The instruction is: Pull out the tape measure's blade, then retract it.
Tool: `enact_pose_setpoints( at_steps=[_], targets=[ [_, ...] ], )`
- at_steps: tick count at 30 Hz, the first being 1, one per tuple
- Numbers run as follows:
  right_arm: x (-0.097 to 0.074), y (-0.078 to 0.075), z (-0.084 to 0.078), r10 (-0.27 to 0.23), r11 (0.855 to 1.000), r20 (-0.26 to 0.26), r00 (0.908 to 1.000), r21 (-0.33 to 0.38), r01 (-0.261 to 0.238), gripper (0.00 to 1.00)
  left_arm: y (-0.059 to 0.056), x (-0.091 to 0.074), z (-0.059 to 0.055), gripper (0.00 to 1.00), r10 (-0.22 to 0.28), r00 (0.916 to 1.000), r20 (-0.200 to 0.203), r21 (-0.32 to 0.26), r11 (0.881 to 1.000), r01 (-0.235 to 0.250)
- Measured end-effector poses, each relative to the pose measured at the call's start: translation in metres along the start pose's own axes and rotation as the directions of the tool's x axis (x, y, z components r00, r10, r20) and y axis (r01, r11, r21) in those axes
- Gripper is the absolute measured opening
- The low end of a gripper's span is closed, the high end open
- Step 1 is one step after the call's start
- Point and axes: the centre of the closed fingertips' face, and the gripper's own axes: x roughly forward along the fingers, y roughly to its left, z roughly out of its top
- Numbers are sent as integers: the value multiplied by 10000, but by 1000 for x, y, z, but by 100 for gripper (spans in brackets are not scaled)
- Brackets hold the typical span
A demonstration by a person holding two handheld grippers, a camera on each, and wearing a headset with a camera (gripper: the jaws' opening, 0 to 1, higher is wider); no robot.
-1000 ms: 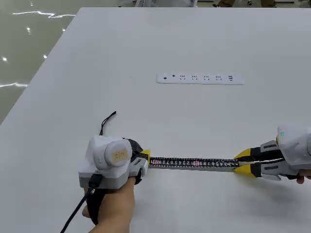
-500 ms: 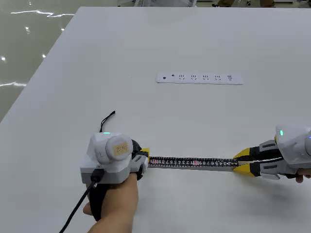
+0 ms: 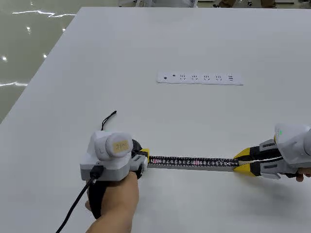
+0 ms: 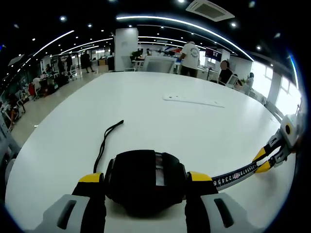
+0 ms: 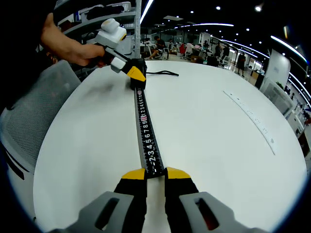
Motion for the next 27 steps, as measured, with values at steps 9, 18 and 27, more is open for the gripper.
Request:
enact_pose_setpoints(
  at_steps=[9, 18, 27],
  targets=[
    [0, 1, 0, -24, 10000, -71, 10000, -45, 24, 11, 0, 0, 0, 63, -58, 10000, -41, -60, 10000, 57],
    [-1, 1, 3, -58, 10000, -49, 10000, -66, 57, 11, 1, -1, 0, 63, -141, 9999, -51, -183, 9997, 140],
    [2, 2, 5, 26, 10000, -27, 10000, -83, -26, 11, 0, -1, -1, 63, -190, 9998, -79, -164, 9997, 189]
  ],
)
